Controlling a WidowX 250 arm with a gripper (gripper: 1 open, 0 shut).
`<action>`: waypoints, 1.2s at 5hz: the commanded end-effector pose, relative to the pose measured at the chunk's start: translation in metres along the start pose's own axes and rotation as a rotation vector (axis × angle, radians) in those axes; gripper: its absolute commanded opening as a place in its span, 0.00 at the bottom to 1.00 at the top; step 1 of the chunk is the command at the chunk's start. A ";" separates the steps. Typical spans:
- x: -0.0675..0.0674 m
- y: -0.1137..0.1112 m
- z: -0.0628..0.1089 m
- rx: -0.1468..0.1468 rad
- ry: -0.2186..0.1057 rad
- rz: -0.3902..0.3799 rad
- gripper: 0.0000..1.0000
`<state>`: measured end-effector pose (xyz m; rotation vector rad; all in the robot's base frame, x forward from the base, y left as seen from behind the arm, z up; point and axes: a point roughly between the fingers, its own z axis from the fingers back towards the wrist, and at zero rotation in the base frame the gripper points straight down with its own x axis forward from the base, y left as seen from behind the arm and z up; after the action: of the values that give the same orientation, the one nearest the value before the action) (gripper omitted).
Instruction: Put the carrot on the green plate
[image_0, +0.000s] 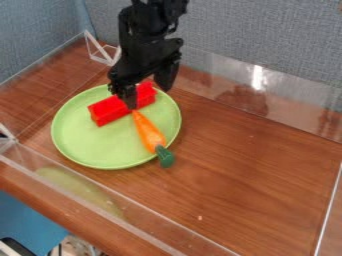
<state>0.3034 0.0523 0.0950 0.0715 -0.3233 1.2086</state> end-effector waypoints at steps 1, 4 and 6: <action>0.006 -0.009 0.002 -0.046 -0.024 -0.049 1.00; 0.022 -0.001 0.004 -0.122 -0.033 -0.231 1.00; 0.009 -0.010 0.023 -0.120 -0.055 -0.234 1.00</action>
<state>0.3043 0.0507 0.1069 0.0530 -0.3801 0.9535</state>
